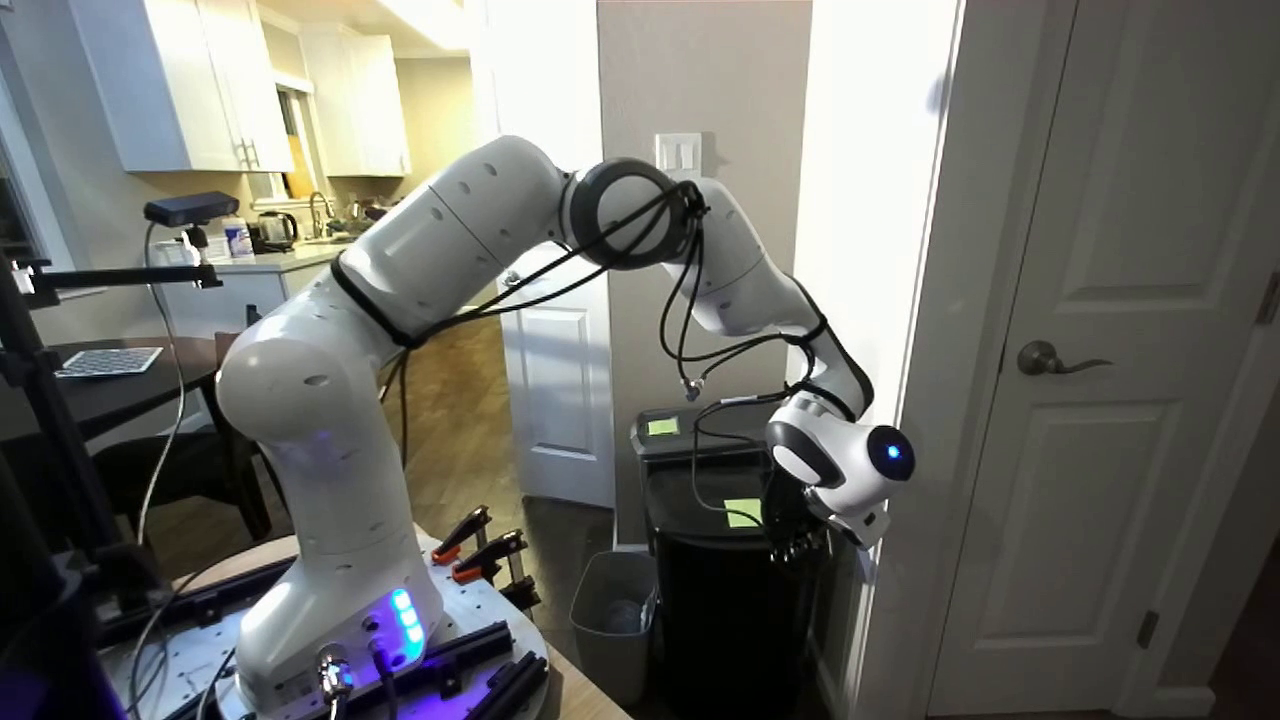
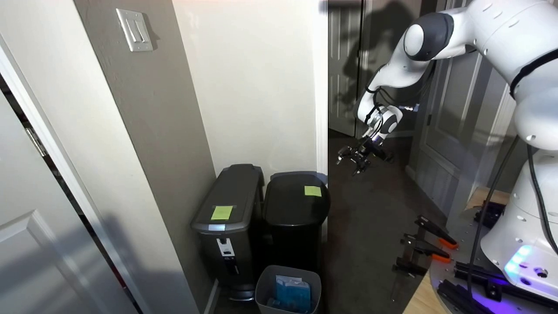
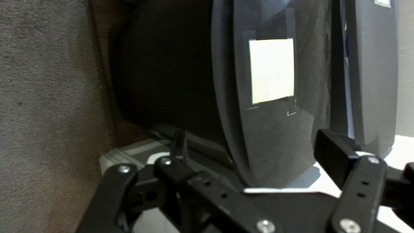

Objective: Open the lid of the black bin

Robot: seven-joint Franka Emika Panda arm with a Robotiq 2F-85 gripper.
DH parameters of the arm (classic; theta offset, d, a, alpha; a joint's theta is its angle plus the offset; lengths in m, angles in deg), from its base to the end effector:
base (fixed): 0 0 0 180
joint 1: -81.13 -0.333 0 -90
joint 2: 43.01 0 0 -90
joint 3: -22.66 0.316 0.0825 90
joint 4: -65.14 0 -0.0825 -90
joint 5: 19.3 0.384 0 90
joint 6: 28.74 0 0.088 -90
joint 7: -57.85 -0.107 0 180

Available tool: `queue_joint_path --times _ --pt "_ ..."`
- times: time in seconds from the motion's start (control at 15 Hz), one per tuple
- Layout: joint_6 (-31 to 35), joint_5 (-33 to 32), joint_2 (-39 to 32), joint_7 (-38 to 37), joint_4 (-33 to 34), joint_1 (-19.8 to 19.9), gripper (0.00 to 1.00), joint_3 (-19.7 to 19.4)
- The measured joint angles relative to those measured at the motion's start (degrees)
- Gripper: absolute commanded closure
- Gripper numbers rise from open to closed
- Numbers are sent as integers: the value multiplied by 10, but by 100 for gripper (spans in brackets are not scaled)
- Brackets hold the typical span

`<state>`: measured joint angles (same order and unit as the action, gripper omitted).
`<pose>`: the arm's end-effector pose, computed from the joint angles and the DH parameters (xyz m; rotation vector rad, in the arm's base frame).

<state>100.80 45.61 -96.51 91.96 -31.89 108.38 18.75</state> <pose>0.5442 -0.2999 0.0368 -2.2155 0.9893 -0.1280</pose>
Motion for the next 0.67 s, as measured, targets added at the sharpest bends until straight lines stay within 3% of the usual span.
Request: queue_joint_path --times 0.67 --pt "-6 0 -7 0 6 0 0 -3"
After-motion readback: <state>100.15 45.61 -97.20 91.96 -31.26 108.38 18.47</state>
